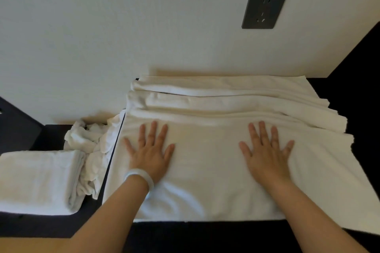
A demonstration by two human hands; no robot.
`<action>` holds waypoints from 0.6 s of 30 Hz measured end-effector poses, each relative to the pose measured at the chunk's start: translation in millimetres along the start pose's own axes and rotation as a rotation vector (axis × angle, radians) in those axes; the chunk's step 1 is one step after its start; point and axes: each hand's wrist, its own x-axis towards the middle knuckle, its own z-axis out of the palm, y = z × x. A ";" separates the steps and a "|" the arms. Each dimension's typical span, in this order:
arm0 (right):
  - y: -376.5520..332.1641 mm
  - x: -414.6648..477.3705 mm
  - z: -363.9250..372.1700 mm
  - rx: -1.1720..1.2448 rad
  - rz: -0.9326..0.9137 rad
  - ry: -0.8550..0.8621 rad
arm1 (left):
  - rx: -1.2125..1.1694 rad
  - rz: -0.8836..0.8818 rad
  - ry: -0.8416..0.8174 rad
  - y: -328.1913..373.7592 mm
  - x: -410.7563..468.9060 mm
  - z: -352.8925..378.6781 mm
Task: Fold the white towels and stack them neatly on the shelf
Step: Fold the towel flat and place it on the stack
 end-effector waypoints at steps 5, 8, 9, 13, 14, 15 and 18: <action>-14.0 43.9 -15.5 0.007 0.016 -0.100 | -0.001 -0.017 -0.089 4.8 44.1 -11.9; -40.0 21.7 -18.4 0.013 -0.083 0.041 | -0.028 0.007 -0.053 30.6 25.5 -16.9; -52.6 5.1 -14.1 0.018 -0.177 0.137 | -0.037 0.066 0.002 43.0 9.7 -10.8; -72.5 -46.3 13.1 -0.005 -0.387 0.036 | -0.031 0.270 0.042 59.9 -51.8 16.9; -63.6 -46.3 15.4 0.013 -0.340 0.007 | -0.013 0.232 0.023 48.5 -54.8 17.9; -51.7 -43.3 13.6 0.020 -0.283 -0.001 | -0.009 0.170 0.025 33.7 -54.6 18.2; -9.5 -35.2 7.1 -0.011 -0.081 -0.005 | -0.025 -0.035 0.037 -18.1 -55.6 13.5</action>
